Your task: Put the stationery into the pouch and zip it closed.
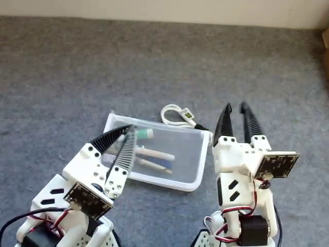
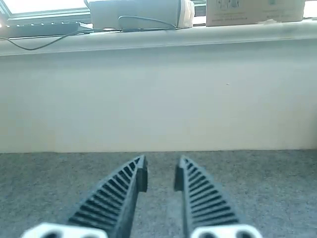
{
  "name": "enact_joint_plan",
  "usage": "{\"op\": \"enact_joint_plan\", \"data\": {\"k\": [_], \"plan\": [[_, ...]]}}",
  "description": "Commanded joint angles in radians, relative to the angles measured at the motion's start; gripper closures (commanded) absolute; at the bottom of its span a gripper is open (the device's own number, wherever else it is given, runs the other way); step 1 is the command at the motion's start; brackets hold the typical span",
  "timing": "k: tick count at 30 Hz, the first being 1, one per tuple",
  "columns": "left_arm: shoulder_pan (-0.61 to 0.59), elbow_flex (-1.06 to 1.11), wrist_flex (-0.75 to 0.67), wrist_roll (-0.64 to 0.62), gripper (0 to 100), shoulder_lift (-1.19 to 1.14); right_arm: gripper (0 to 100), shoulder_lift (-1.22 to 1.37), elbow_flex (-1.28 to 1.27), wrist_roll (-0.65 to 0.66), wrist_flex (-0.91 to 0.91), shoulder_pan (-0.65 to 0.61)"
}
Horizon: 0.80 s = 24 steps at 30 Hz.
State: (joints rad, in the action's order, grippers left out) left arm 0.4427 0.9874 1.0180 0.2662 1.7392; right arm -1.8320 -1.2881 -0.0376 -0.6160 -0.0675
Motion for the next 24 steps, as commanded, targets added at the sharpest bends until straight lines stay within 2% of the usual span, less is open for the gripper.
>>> {"op": "enact_joint_plan", "data": {"k": [1,15,24], "plan": [[-0.053,-0.048,0.008,-0.011,99,0.002,98.1,-0.004,0.010,-0.005,0.027,0.001],[-0.056,-0.064,0.002,-0.009,99,0.004,98.1,-0.004,0.160,-0.006,0.025,-0.004],[-0.056,-0.108,0.011,-0.009,99,0.004,98.1,-0.004,0.163,-0.011,0.019,-0.002]]}}
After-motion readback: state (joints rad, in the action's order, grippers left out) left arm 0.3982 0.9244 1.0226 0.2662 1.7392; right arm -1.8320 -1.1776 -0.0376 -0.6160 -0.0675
